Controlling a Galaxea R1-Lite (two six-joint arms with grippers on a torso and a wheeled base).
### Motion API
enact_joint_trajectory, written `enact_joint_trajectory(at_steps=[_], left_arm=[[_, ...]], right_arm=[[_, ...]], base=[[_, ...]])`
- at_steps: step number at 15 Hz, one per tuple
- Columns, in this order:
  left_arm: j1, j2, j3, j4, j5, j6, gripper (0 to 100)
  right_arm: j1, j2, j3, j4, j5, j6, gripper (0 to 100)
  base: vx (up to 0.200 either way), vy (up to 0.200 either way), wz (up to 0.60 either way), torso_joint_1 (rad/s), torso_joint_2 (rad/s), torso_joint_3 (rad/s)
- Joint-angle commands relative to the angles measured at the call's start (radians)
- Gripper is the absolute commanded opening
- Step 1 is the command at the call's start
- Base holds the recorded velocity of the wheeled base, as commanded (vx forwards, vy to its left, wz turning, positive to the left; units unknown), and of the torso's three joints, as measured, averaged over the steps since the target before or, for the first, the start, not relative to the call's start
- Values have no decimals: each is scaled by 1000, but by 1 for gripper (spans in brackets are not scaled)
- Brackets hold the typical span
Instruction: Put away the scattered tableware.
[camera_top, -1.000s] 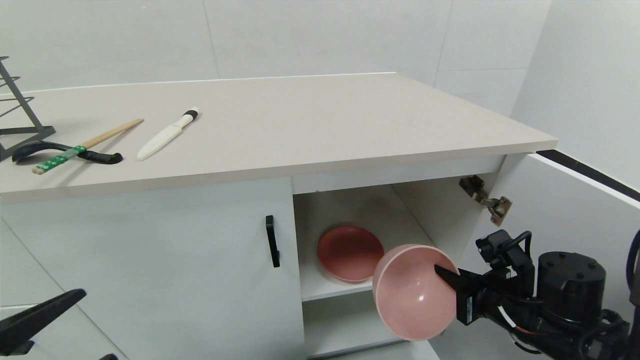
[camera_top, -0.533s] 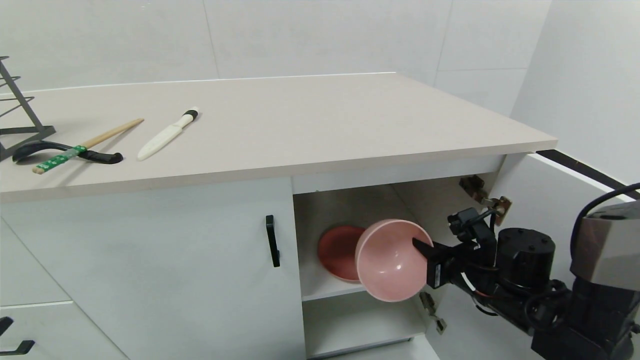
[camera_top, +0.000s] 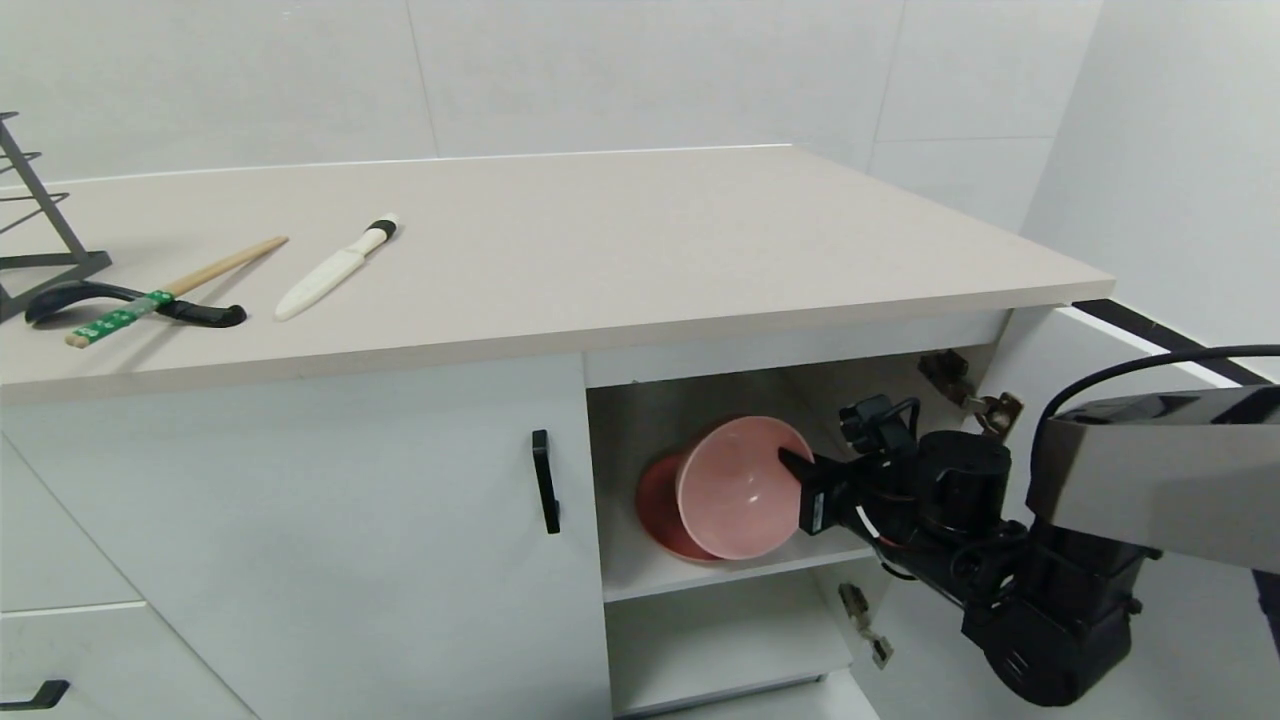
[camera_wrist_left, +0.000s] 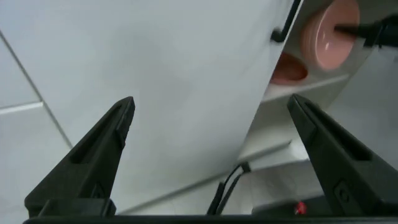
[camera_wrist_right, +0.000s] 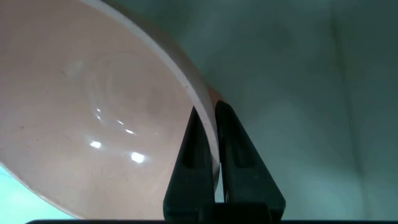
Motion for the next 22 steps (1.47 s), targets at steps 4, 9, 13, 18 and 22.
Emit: enact_joint_trajectory(at_steps=[4,9,13,18,22], left_arm=[[1,-20,3,-3,40,9,100],[1,-20,3,-4,45,7,100],[1,-20,3,-4,54,0,100],[1,-20,3,-6,56,-3,100],[1,-20,3,-6,56,-3,100]], right_arm=[[-6,80,-195,131,20,0,0],[-6,88,-367,396,52,23,0],[-6,88,-364,450,52,45,0],[0,88,-315,445,43,40,0],[-3,91,-304,441,43,31,0]], base=[[0,0,0,0,0,0],[0,0,0,0,0,0],[0,0,0,0,0,0],[0,0,0,0,0,0],[0,0,0,0,0,0]])
